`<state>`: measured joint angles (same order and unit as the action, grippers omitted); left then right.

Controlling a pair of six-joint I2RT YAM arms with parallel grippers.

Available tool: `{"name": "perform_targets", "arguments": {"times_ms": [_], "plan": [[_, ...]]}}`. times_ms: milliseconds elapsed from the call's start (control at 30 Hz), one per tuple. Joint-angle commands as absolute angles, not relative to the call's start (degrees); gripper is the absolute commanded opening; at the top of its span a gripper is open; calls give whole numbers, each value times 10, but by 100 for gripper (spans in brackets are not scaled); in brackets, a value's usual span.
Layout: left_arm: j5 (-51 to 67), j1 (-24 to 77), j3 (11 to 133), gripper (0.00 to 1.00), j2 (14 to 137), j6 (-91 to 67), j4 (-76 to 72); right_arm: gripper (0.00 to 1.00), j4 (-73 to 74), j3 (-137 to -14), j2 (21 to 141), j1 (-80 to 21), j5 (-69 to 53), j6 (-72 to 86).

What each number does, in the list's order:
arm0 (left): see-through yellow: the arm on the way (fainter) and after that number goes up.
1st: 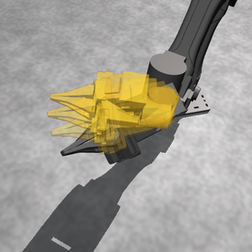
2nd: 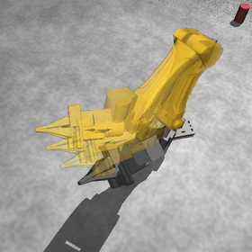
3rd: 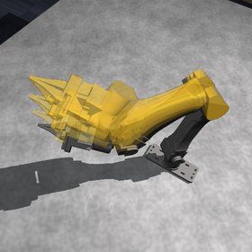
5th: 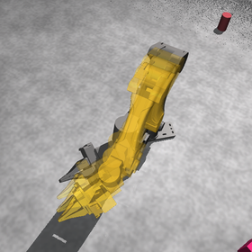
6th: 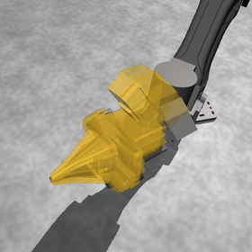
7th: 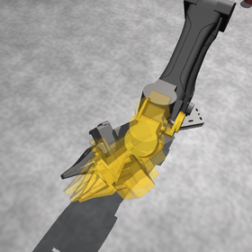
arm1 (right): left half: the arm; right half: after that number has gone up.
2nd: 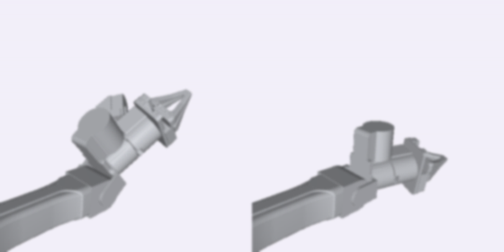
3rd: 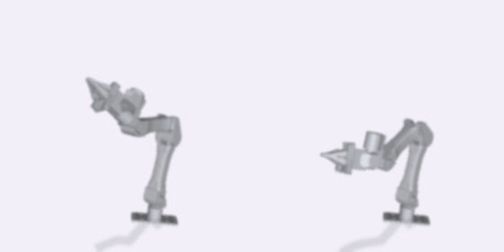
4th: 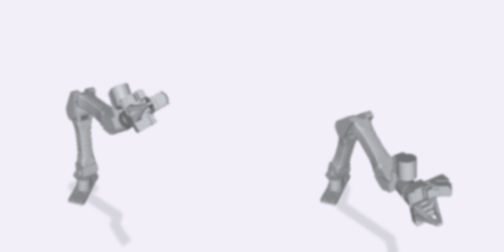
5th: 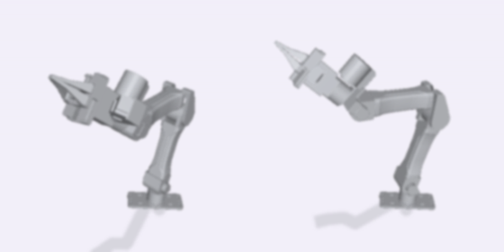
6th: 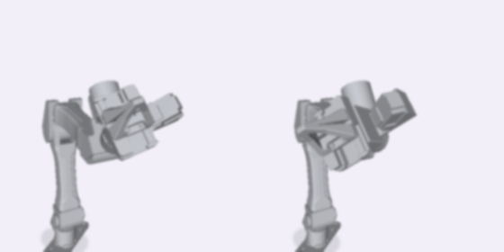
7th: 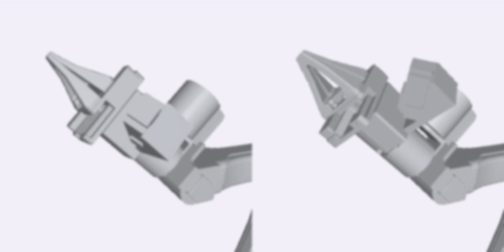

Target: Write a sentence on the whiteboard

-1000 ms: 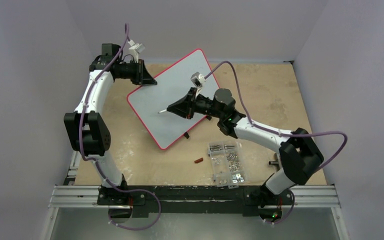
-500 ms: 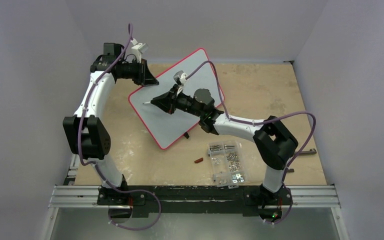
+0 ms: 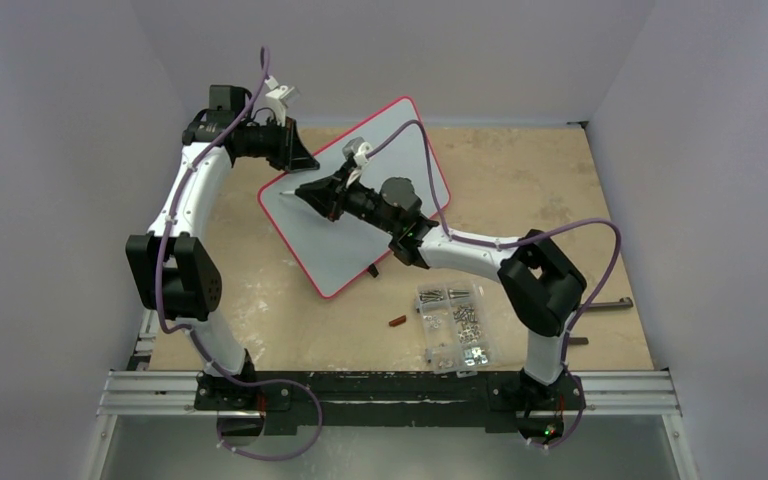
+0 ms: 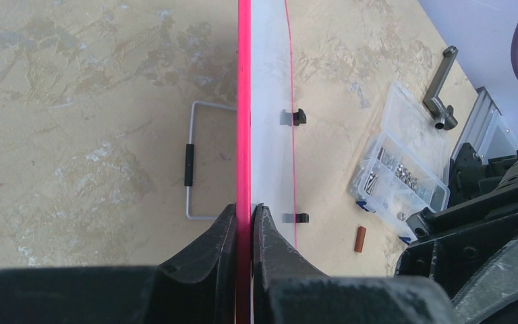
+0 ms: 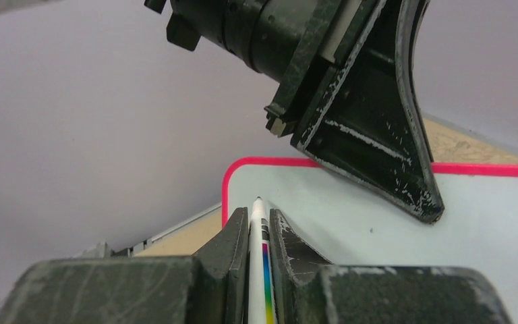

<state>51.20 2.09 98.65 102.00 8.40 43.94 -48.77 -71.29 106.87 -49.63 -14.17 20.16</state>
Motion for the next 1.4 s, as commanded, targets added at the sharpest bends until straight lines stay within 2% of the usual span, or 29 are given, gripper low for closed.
{"name": "perform_targets", "arguments": {"times_ms": [0,733,1367], "plan": [[487,39,976,0,1009,144,454,0,-519,-747,1067,-500,-110,185],[472,47,978,0,1005,154,465,0,-472,-756,1090,-500,-52,173],[466,51,980,0,1003,155,470,0,-486,-619,1043,-503,-48,206]]}}
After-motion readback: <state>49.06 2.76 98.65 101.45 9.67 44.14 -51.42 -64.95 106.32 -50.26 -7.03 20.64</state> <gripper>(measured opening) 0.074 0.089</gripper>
